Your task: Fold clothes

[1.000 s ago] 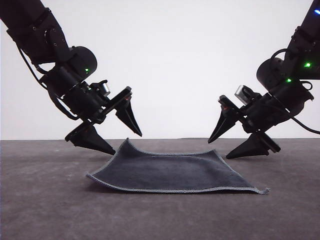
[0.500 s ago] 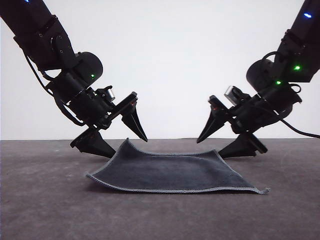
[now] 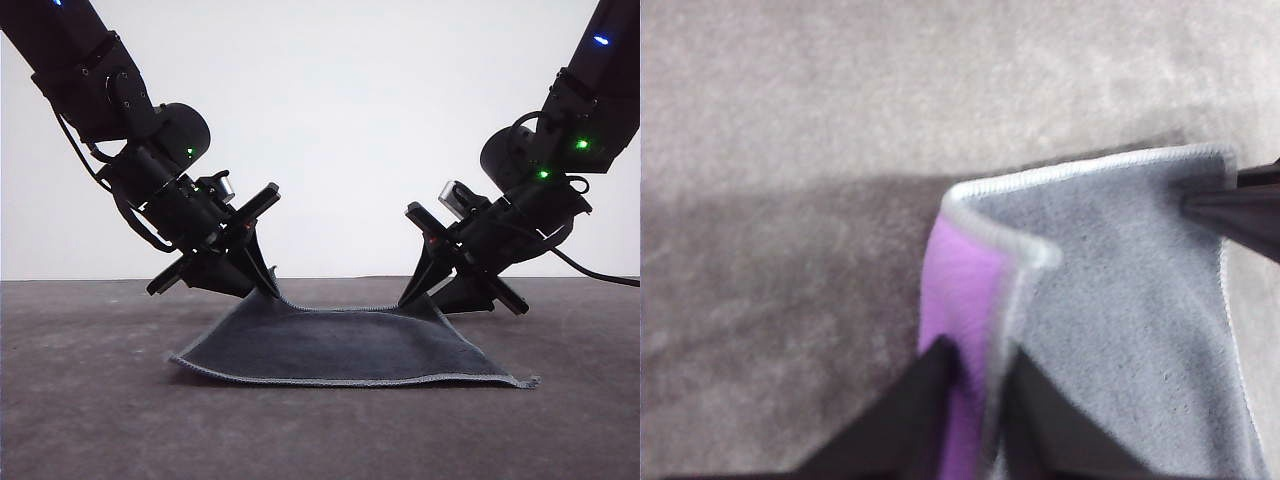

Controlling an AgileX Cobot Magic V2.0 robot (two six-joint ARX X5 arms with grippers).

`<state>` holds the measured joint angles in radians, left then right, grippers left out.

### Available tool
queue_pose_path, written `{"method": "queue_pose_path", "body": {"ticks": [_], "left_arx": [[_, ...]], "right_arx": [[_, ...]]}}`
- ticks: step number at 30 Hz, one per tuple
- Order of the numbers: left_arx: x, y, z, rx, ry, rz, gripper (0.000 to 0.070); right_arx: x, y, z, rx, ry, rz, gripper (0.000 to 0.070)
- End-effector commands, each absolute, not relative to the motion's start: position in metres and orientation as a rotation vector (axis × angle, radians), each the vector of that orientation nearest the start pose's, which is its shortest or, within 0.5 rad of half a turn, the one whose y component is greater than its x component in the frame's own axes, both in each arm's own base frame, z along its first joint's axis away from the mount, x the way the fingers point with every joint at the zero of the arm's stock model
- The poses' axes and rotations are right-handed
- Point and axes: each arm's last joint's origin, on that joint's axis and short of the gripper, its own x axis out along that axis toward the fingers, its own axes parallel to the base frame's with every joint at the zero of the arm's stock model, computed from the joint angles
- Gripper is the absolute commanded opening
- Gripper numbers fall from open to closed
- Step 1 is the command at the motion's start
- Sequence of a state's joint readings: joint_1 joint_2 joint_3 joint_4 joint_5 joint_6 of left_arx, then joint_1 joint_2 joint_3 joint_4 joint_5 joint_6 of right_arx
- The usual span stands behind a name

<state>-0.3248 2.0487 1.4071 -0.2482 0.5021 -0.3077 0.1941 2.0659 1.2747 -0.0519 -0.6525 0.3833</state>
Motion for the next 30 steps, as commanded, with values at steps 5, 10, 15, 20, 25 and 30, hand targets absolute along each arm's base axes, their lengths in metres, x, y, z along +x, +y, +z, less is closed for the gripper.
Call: {"method": "queue_pose_path", "body": {"ticks": [5,10,15,20,25,30], "left_arx": [[0.411,-0.155,0.162,-0.349,1.021,-0.629,0.001],[0.412,-0.151,0.164,-0.351,1.015,-0.622,0.001],[0.413,-0.144,0.172,-0.343,0.986,-0.618,0.001],[0.412,-0.133,0.181,-0.342,0.987,-0.602,0.001],[0.407,-0.127,0.187,-0.298,1.01,-0.612,0.001],[0.401,-0.125,0.197,-0.257,1.006,-0.633,0.001]], "right_arx": [[0.411,0.102,0.125,0.546,1.026,0.621,0.0003],[0.411,0.102,0.127,0.545,1.021,0.625,0.0003],[0.409,0.101,0.14,0.524,0.996,0.639,0.0004],[0.405,0.1,0.154,0.493,0.977,0.657,0.0004],[0.4,0.099,0.164,0.463,0.972,0.671,0.0004],[0.394,0.099,0.175,0.417,0.973,0.692,0.0004]]}}
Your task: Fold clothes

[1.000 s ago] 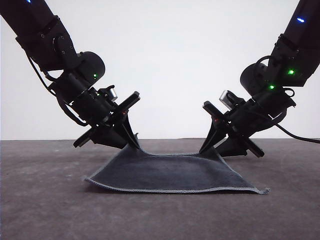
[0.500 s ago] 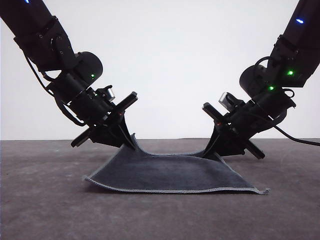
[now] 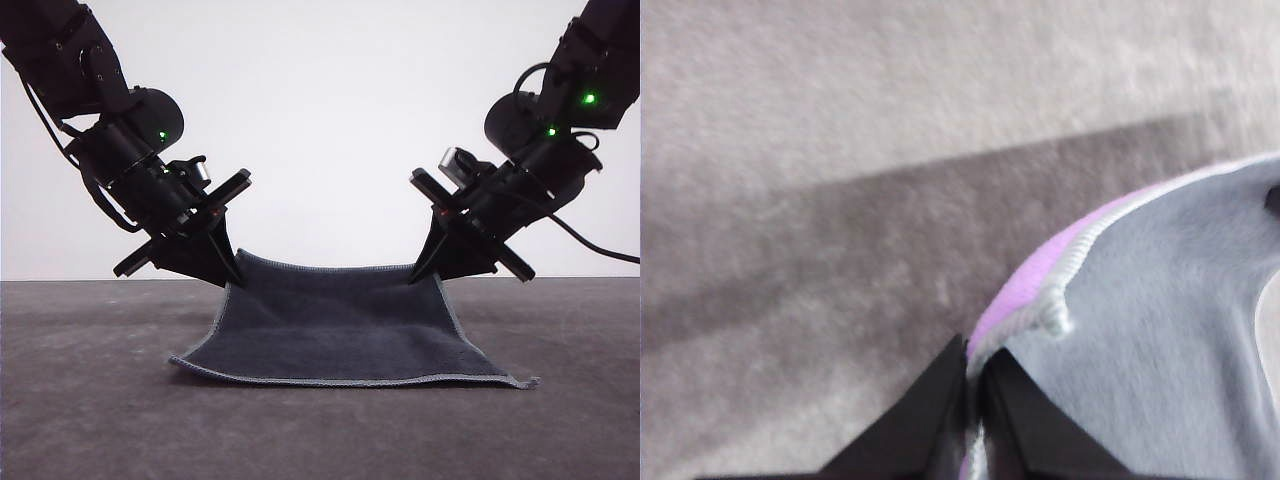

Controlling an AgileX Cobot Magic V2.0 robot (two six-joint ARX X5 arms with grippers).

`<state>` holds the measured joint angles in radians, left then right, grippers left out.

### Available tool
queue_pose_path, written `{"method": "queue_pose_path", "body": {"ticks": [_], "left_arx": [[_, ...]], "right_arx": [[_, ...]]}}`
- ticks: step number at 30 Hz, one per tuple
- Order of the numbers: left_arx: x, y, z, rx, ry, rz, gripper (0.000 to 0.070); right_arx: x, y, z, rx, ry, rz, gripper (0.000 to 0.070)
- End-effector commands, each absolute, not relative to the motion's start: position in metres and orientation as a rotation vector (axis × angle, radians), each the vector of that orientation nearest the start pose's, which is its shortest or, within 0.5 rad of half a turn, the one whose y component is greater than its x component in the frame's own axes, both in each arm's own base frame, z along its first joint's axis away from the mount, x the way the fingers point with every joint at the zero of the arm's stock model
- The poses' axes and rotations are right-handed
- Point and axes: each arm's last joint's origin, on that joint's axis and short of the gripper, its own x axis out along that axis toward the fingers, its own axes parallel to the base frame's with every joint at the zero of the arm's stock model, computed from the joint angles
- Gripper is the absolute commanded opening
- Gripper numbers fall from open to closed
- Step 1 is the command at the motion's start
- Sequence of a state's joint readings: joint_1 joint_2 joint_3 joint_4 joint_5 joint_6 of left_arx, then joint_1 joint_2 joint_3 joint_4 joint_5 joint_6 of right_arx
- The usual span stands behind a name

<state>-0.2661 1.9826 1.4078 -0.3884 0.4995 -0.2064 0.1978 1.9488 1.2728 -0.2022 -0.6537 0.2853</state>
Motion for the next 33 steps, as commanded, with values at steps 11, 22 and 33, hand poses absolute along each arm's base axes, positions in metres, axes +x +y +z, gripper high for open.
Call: {"method": "queue_pose_path", "body": {"ticks": [11,22,33], "left_arx": [[0.384,-0.124,0.215,-0.194,1.044,-0.667,0.001],[0.362,-0.134,0.225,-0.162,1.049,-0.706,0.001],[0.316,-0.131,0.222,-0.142,1.034,-0.73,0.001]], "right_arx": [[0.378,0.103,0.194,0.35,0.99,0.735,0.0003],[0.346,0.117,0.201,0.295,0.948,0.758,0.0003],[0.296,0.111,0.198,0.276,0.921,0.781,0.0003]]}}
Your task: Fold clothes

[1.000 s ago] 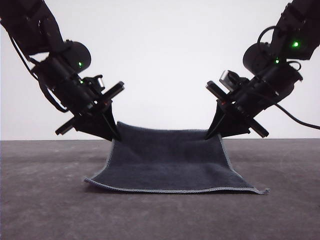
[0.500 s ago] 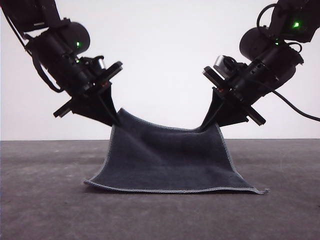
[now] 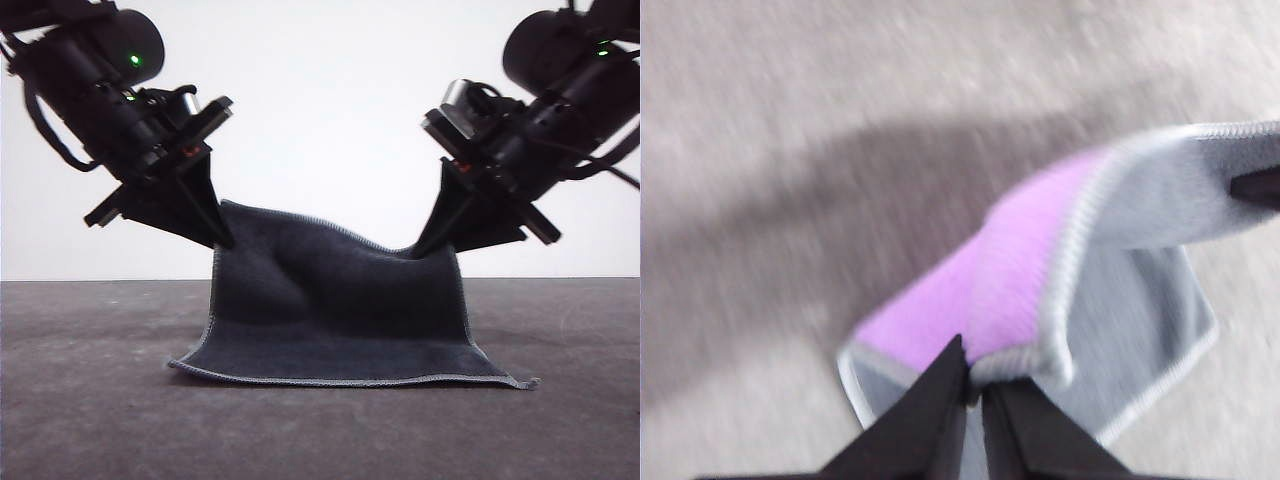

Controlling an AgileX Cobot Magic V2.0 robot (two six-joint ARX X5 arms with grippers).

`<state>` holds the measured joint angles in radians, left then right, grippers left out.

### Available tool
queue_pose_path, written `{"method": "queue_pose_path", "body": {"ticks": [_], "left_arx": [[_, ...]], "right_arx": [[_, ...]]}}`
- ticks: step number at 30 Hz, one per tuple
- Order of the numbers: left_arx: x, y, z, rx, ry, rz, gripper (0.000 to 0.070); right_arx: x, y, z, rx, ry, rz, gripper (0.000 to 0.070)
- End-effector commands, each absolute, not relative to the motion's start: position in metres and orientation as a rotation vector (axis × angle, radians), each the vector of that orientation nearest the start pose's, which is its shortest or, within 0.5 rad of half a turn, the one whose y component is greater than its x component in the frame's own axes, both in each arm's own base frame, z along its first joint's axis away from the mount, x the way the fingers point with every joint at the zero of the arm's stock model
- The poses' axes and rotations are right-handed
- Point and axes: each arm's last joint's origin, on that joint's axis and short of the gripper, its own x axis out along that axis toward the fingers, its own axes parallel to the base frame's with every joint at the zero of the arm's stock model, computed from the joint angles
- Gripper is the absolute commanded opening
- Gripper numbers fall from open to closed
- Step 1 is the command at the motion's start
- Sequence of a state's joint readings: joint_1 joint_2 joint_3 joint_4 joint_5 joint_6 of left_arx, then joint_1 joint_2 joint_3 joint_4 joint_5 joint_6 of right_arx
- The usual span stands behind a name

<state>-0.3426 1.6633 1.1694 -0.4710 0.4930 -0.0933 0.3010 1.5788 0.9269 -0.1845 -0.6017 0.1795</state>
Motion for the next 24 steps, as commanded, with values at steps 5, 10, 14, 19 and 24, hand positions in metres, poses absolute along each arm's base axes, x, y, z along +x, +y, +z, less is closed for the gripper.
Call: {"method": "queue_pose_path", "body": {"ticks": [5,10,14,19,24], "left_arx": [[0.295,-0.132,0.214,-0.134,1.059,-0.744,0.001],[0.283,-0.131,0.204,-0.143,1.113,-0.735,0.0056],[0.277,-0.129,0.202,-0.153,1.183,-0.717,0.0353],[0.266,-0.124,0.22,-0.152,1.166,-0.721,0.0406],[0.242,-0.114,0.259,-0.15,1.055,-0.744,0.0406]], "right_arx": [[0.275,0.109,0.193,0.274,0.93,0.787,0.0004],[0.262,0.109,0.188,0.274,0.98,0.788,0.0168],[0.254,0.108,0.188,0.274,1.022,0.786,0.02],[0.242,0.104,0.208,0.288,0.989,0.783,0.02],[0.223,0.097,0.234,0.324,0.953,0.773,0.02]]}}
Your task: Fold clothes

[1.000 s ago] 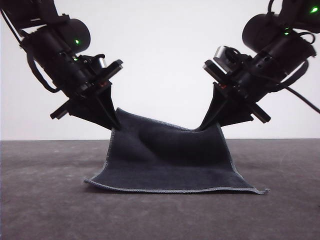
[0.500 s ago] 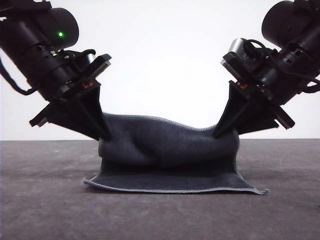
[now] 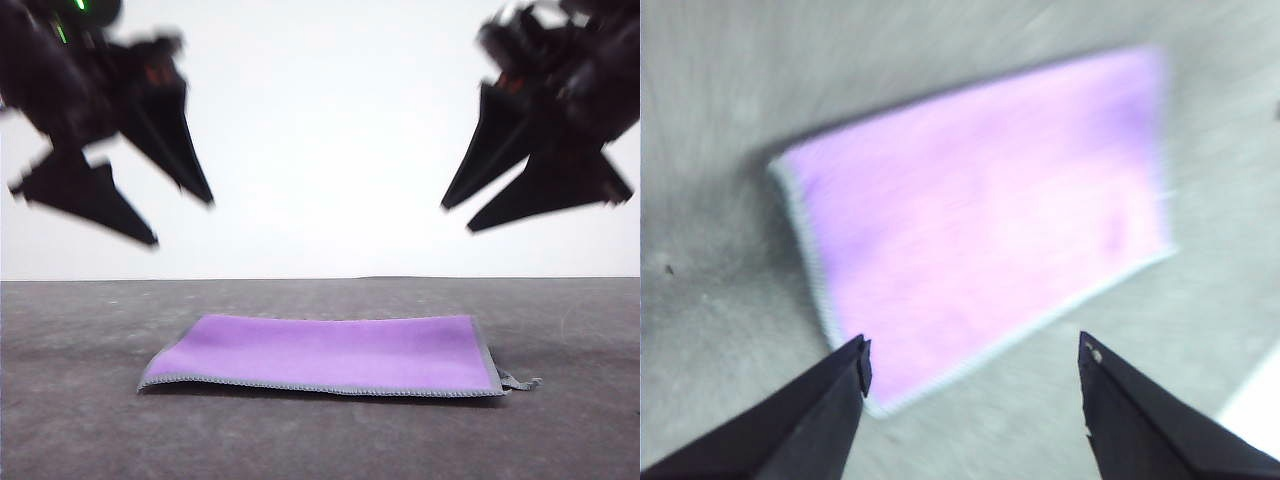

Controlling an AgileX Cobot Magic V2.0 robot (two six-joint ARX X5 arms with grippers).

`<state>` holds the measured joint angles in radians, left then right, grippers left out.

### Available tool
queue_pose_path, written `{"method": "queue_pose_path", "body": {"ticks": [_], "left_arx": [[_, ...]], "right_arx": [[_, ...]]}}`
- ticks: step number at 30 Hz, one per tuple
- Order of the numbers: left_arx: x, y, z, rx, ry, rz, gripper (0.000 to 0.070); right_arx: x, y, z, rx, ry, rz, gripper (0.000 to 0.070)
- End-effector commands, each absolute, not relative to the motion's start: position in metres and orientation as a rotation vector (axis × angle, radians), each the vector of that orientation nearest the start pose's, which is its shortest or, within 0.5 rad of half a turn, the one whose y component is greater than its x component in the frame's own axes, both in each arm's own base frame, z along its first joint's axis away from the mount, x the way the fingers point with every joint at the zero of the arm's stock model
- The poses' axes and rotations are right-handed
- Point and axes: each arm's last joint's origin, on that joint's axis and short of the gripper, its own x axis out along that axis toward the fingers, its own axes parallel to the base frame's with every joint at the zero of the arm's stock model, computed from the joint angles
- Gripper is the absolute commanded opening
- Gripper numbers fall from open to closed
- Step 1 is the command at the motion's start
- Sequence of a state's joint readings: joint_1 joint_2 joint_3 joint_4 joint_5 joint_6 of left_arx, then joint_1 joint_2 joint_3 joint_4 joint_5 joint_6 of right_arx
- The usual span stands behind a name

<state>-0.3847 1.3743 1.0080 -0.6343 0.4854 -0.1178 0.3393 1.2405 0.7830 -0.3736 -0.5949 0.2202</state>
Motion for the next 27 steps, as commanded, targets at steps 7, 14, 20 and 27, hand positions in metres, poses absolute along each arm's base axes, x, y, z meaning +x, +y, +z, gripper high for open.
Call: {"method": "queue_pose_path", "body": {"ticks": [7,14,20,27], "left_arx": [[0.197,-0.093,0.31,-0.107,0.86,-0.692,0.04],[0.155,-0.07,0.338,-0.047,0.669,-0.523,0.0394],[0.124,-0.056,0.324,-0.041,0.593,-0.503,0.0394],[0.1,-0.046,0.302,-0.056,0.565,-0.504,0.0394]], "right_arx": [[0.197,0.088,0.259,0.37,0.922,0.761,0.0199],[0.188,0.084,0.262,0.373,0.955,0.752,0.0199],[0.188,0.083,0.26,0.355,0.956,0.701,0.02],[0.194,0.078,0.253,0.391,1.009,0.573,0.0338]]}}
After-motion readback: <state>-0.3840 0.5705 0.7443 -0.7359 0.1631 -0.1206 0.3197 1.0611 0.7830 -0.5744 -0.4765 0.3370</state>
